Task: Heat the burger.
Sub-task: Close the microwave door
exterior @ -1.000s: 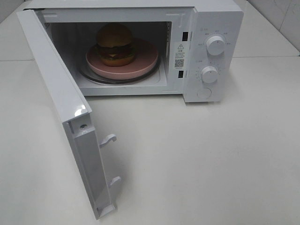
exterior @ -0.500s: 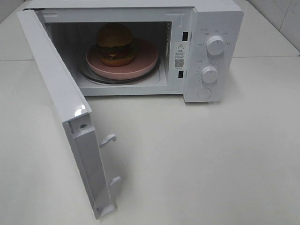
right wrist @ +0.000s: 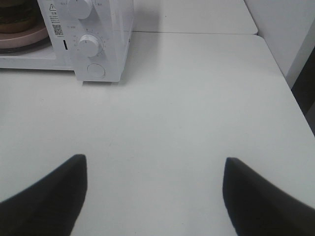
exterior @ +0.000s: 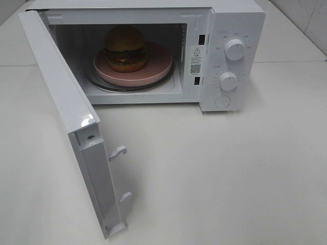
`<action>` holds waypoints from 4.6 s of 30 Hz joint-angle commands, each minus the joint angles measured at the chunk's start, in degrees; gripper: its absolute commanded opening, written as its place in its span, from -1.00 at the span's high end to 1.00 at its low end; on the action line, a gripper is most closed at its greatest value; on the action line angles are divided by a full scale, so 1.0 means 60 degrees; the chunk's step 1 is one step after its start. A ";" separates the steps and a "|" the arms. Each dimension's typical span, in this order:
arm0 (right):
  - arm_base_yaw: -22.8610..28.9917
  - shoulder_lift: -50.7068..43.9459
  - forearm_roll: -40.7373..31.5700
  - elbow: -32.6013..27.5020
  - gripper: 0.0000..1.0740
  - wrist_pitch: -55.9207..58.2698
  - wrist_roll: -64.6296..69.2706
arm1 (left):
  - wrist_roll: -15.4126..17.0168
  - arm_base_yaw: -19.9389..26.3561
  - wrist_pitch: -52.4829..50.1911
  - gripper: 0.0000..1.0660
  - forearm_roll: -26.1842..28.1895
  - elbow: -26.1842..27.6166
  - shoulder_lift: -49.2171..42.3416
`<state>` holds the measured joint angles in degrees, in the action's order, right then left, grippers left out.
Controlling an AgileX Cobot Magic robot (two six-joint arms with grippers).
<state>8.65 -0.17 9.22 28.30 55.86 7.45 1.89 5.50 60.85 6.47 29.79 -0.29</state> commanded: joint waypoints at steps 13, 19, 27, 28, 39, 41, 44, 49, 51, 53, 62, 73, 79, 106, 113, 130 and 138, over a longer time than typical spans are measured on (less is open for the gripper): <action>-0.0029 -0.0296 -0.0029 -0.0010 -0.41 -0.0134 -0.0076 | 0.0105 0.0029 -0.2617 -0.02 0.0210 0.0430 0.1155; -0.0029 -0.0296 -0.0029 -0.0010 -0.41 -0.0134 -0.0076 | -0.0019 0.0029 -0.3801 0.77 0.0134 0.0382 0.2120; -0.0029 -0.0296 -0.0019 -0.0010 -0.41 -0.0134 -0.0076 | -0.0248 0.0029 -0.5739 1.00 0.0038 0.0382 0.3858; -0.0029 -0.0296 -0.0019 -0.0010 -0.41 -0.0134 -0.0076 | -0.0248 0.0029 -0.6503 1.00 0.0038 0.0315 0.4240; -0.0029 -0.0296 -0.0019 -0.0010 -0.41 -0.0134 -0.0076 | -0.0248 0.0029 -1.0781 1.00 0.0029 -0.1041 0.6293; -0.0029 -0.0296 -0.0019 -0.0010 -0.41 -0.0134 -0.0076 | -0.0248 0.0029 -1.1115 1.00 0.0029 -0.1146 0.6503; -0.0029 -0.0296 -0.0019 -0.0010 -0.41 -0.0134 -0.0076 | -0.0220 0.0029 -1.2681 1.00 -0.0115 -0.1728 0.7229; -0.0029 -0.0296 -0.0019 -0.0010 -0.41 -0.0134 -0.0076 | -0.0115 0.0029 -1.4286 1.00 -0.0611 -0.2273 0.8136; -0.0029 -0.0296 -0.0019 -0.0010 -0.41 -0.0134 -0.0076 | 0.0191 0.0029 -1.4458 1.00 -0.1079 -0.2330 0.8709; -0.0029 -0.0296 -0.0019 -0.0010 -0.41 -0.0134 -0.0076 | 0.0353 0.0029 -1.4572 1.00 -0.1337 -0.2330 0.8881; -0.0029 -0.0296 -0.0019 -0.0010 -0.41 -0.0134 -0.0076 | 0.1872 0.0029 -1.6215 1.00 -0.3973 -0.2330 1.0896; -0.0029 -0.0296 -0.0019 -0.0010 -0.41 -0.0134 -0.0076 | 0.2044 0.0029 -1.8325 1.00 -0.4670 -0.2101 1.3197; -0.0029 -0.0296 -0.0019 -0.0010 -0.41 -0.0134 -0.0076 | 0.3046 0.0010 -1.8631 1.00 -0.6408 -0.1614 1.3894; -0.0029 -0.0296 -0.0019 -0.0010 -0.41 -0.0134 -0.0067 | 0.3209 -0.2359 -1.8507 1.00 -0.5615 -0.0220 1.5393; -0.0029 -0.0296 0.0000 -0.0010 -0.41 -0.0134 -0.0038 | 0.3218 -0.3285 -1.8373 1.00 -0.5071 0.0296 1.5823; -0.0029 -0.0296 0.0000 -0.0010 -0.41 -0.0134 -0.0038 | 0.2626 -0.4765 -1.7361 1.00 -0.3676 0.1843 1.6769; -0.0029 -0.0296 0.0000 -0.0010 -0.41 -0.0134 -0.0038 | 0.2024 -0.5577 -1.6807 1.00 -0.2550 0.2960 1.7447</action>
<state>8.65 -0.17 9.22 28.30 55.86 7.45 14.38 -27.50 -40.74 -10.03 46.98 104.39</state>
